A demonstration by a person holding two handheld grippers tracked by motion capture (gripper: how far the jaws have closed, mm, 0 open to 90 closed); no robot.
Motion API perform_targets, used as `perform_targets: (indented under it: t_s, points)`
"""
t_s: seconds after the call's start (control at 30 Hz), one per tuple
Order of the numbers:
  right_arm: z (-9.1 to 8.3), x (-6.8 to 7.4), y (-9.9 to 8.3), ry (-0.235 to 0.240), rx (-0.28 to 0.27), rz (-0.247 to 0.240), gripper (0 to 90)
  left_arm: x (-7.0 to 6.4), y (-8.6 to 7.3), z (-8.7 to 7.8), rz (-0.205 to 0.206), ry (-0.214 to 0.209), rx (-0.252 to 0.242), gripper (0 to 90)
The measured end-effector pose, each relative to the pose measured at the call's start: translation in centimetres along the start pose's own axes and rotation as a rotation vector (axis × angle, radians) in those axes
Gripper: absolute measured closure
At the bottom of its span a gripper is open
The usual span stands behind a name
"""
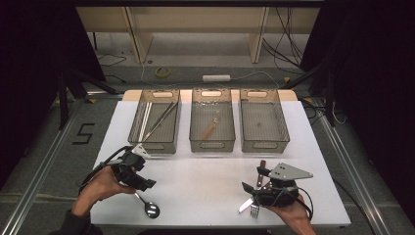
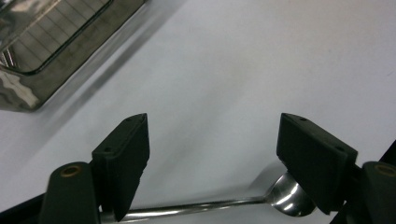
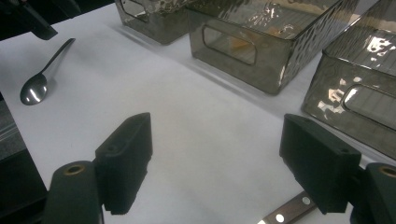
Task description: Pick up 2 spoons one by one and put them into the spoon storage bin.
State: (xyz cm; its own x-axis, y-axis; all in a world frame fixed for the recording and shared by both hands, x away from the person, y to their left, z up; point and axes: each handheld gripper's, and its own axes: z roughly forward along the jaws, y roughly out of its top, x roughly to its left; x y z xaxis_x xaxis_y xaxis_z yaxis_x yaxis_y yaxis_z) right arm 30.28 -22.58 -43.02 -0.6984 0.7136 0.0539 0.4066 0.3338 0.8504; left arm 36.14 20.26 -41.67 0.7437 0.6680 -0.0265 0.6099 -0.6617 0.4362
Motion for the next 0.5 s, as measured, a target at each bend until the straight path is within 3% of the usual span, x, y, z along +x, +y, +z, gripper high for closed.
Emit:
perform_targets:
  t_s: [0.5]
  points:
    - [0.1,-0.1,0.0,0.001,-0.001,0.003,26.5,0.1,-1.2,0.1,0.029,-0.009,0.061,24.8]
